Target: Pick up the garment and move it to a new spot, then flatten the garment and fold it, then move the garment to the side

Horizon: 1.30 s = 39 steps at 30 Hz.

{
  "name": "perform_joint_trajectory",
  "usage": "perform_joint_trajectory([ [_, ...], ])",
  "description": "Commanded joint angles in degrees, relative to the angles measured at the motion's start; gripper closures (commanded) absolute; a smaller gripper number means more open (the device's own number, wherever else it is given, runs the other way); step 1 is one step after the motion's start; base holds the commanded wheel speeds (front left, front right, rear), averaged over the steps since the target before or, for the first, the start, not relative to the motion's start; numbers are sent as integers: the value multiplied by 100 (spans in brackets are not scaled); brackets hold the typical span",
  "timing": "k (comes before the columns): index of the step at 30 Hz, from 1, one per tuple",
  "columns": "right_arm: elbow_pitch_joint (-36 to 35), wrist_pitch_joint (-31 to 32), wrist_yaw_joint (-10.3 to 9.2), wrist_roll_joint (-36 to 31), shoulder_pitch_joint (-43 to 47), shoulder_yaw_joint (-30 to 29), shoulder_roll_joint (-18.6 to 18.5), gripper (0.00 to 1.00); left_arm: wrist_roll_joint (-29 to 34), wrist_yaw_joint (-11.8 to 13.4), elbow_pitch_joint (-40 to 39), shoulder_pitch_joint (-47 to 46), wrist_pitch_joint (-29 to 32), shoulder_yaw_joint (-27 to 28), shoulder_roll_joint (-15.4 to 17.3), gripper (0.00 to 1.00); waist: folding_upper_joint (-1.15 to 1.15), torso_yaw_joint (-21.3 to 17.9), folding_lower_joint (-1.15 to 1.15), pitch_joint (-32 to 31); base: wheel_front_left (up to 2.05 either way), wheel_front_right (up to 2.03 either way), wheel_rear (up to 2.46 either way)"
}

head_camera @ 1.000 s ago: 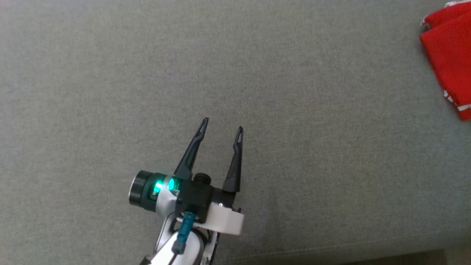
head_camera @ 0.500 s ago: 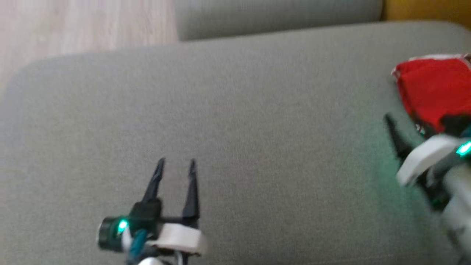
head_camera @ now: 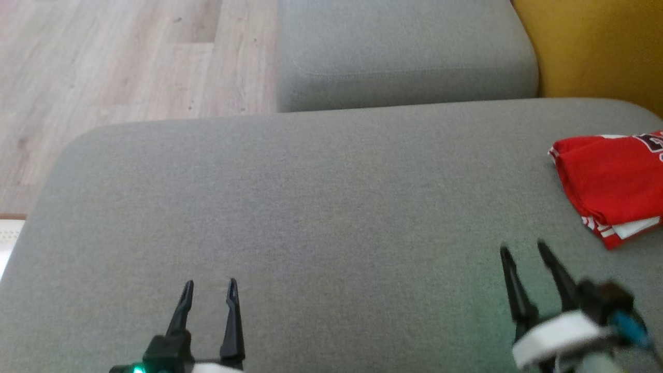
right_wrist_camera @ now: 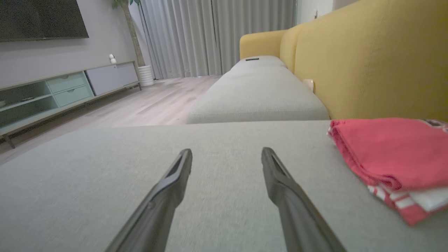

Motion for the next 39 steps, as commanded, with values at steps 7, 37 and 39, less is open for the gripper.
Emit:
perform_joint_trajectory([
  [7, -1029, -63, -5, -812, 999, -632, 607, 0, 248, -456, -419, 96, -70, 489, -6, 0, 0, 138, 0, -236, 0, 0, 0],
  [37, -563, 76, 0, -686, 1440, -739, 901, 100, 31, -857, 347, 546, 49, 536, -54, 100, 0, 121, 0, -423, 0, 0, 0],
  [39, -569, 110, 0, -551, 1411, -756, 903, 100, -122, -877, 358, 509, 75, 557, -44, 100, 0, 114, 0, -408, 0, 0, 0],
])
